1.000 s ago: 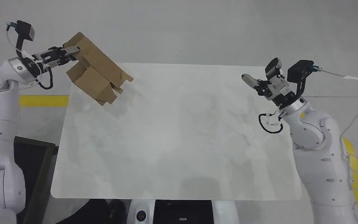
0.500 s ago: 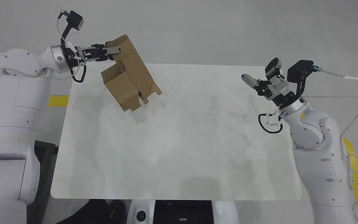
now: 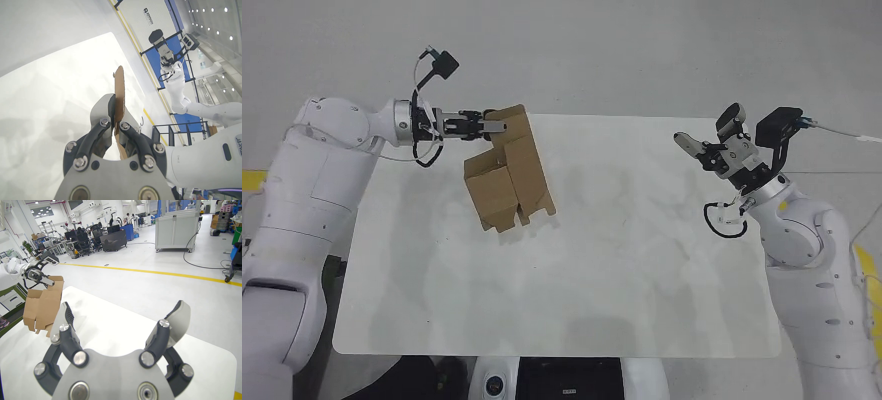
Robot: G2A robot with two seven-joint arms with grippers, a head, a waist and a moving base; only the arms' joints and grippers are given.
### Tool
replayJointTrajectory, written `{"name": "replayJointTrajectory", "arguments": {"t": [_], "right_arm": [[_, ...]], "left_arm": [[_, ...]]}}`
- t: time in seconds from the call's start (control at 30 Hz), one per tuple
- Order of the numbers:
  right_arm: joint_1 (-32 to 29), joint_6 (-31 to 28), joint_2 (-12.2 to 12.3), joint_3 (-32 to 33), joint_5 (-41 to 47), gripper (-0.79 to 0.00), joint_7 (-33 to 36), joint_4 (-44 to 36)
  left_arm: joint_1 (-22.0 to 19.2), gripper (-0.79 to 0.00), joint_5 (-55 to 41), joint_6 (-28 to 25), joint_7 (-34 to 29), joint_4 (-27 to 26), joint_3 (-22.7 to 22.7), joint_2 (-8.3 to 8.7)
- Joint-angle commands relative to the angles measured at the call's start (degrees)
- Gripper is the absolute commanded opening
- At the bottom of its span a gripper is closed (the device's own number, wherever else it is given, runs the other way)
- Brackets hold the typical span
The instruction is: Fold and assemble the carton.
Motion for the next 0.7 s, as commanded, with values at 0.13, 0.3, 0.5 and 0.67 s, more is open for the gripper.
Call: {"name": "replayJointTrajectory", "arguments": {"t": [0.13, 0.3, 0.5, 0.67], "right_arm": [[-0.9, 0.5, -0.1, -0.4, 2.6, 0.000, 0.5, 0.3], [0.7, -0.3, 0.0, -2.2, 10.8, 0.000, 9.0, 3.0], [5.0, -1.1, -0.4, -7.1, 18.9, 0.000, 18.1, 7.4], [9.9, -5.4, -1.1, -12.9, 24.1, 0.000, 22.8, 13.1]], "left_arm": [[-0.5, -0.785, -2.1, -0.4, 0.4, -3.3, 3.7, 0.54], [-1.3, -0.785, -3.5, -0.8, 0.8, -5.2, 6.4, 1.07], [-2.3, -0.785, -4.5, -1.3, 1.3, -7.5, 10.0, 1.71], [-3.4, -0.785, -6.7, -1.5, 1.5, -9.5, 13.2, 2.12]]}}
